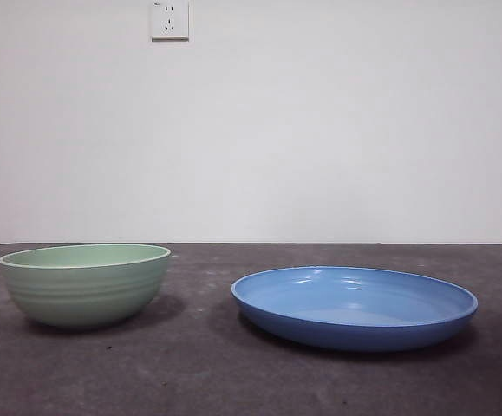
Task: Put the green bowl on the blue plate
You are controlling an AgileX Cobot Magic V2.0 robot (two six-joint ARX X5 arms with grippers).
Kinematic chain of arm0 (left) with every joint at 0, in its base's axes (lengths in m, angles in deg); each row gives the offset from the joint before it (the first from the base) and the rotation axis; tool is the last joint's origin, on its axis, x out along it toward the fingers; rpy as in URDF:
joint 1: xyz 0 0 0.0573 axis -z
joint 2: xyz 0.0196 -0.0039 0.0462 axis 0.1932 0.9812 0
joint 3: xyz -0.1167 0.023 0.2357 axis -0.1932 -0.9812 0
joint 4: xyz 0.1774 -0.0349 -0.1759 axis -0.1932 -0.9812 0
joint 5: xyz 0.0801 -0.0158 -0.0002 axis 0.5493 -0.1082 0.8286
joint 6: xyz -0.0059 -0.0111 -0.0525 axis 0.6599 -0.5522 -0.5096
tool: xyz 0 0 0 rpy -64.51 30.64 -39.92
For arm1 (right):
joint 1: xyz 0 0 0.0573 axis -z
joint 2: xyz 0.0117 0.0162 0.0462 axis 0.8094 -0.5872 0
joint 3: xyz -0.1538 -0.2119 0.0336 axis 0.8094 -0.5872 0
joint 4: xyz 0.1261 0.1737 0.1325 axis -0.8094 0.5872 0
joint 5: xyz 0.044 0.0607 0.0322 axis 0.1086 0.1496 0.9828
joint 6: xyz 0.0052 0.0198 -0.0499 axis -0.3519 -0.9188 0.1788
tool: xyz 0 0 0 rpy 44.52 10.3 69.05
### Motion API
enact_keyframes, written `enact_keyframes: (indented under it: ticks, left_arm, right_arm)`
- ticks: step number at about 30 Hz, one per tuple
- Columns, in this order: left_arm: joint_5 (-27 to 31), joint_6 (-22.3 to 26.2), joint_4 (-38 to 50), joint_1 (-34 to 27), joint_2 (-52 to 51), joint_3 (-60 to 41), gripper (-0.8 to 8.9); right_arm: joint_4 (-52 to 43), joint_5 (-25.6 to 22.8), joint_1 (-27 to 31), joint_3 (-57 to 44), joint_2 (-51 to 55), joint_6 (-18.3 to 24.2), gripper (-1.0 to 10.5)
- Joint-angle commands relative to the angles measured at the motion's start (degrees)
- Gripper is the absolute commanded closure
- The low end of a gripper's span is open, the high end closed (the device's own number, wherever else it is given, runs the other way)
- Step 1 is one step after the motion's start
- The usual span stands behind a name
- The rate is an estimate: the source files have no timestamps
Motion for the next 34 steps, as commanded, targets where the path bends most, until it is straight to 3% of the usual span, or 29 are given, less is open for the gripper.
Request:
enact_keyframes:
  ticks: [1, 4, 8, 14, 21, 26, 34]
  left_arm:
    - [0.09, -0.90, -0.13, -0.11, -0.11, -1.16, 7.82]
    - [0.09, -2.10, -0.13, -0.11, -0.11, -1.16, 7.87]
    - [0.07, -3.58, -0.31, -0.11, -0.11, -1.01, 7.89]
    - [-0.61, -9.77, -1.22, -0.09, 1.05, 2.38, 7.96]
    - [-4.87, -14.38, -3.30, 0.00, 7.10, 10.49, 7.96]
    - [-10.16, -14.93, -6.97, 0.02, 13.77, 19.12, 7.96]
    - [-21.40, -14.43, -16.20, 0.02, 25.46, 35.01, 7.96]
  right_arm:
    - [-0.70, -0.02, 0.07, -0.28, 0.17, 0.02, 8.8]
    - [-0.66, 0.02, 0.07, -0.28, 0.17, -0.92, 8.8]
    - [-1.01, 0.50, 0.07, -0.11, 0.17, -7.06, 9.2]
    - [-0.79, 1.97, 0.07, 2.71, 0.13, -15.04, 9.4]
    - [0.98, 7.21, 0.00, 9.14, -1.97, -23.89, 9.4]
    - [9.09, 9.60, -0.33, 17.09, -6.82, -25.09, 9.4]
    - [20.59, 20.74, -0.85, 31.17, -17.79, -24.39, 9.4]
